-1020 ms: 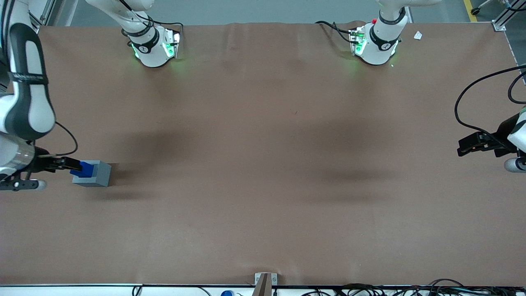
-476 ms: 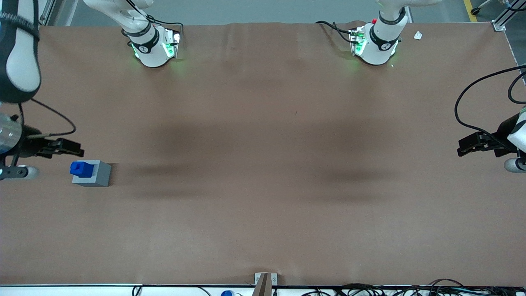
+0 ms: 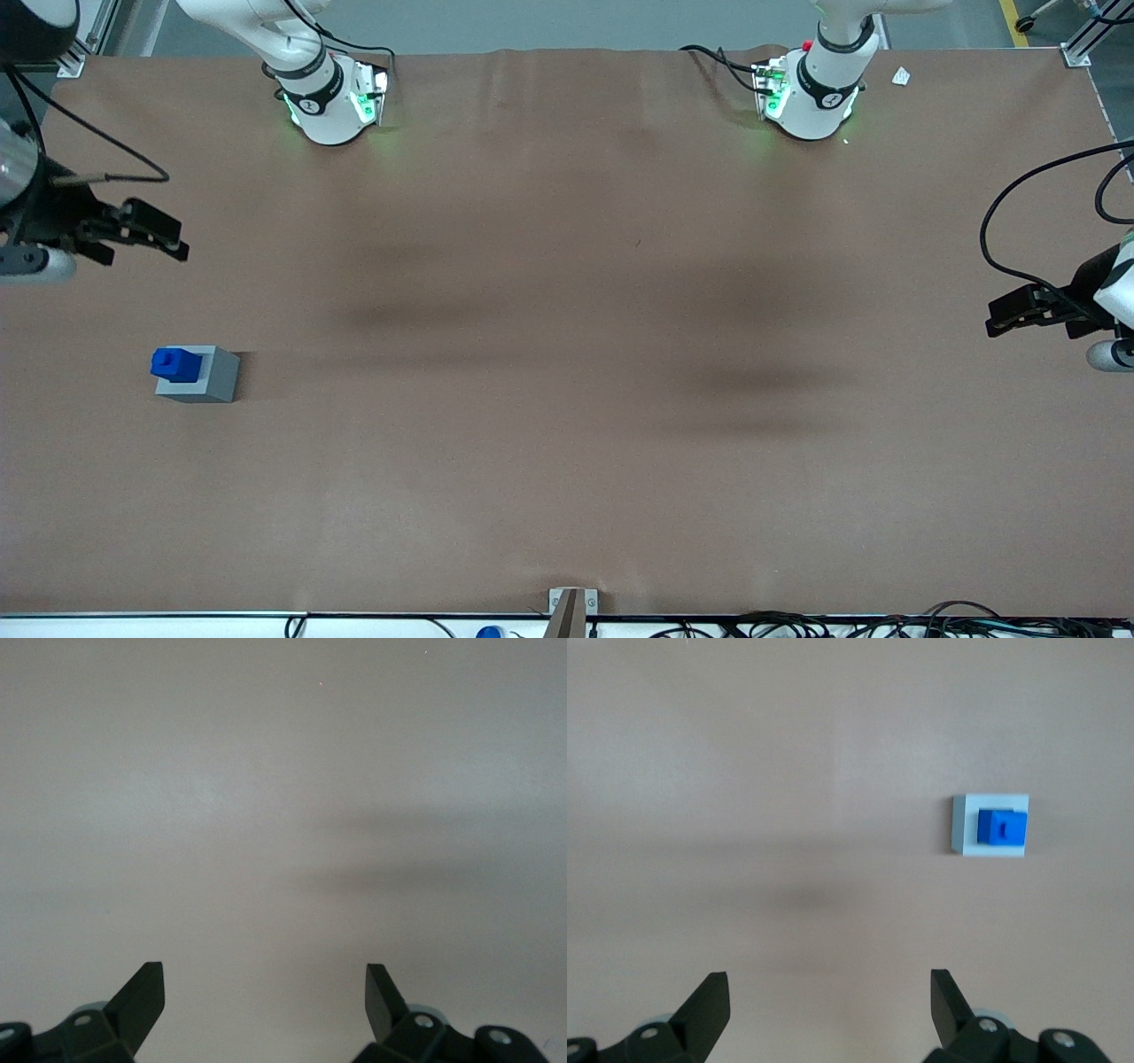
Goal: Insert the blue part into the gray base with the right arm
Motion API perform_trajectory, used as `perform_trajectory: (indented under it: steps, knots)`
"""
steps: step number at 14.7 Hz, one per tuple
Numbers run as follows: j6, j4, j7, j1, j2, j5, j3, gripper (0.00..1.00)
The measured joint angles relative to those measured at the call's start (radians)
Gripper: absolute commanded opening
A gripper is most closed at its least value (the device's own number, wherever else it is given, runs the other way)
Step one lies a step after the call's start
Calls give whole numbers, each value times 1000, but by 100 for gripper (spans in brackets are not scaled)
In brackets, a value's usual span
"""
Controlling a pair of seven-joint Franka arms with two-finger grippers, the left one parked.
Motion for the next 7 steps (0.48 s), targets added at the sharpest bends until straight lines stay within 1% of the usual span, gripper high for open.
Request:
perform_trajectory:
  steps: [4, 7]
  knots:
    - [20, -152, 12, 0, -133, -1, 0, 100]
    - [31, -163, 47, 0, -157, -4, 0, 100]
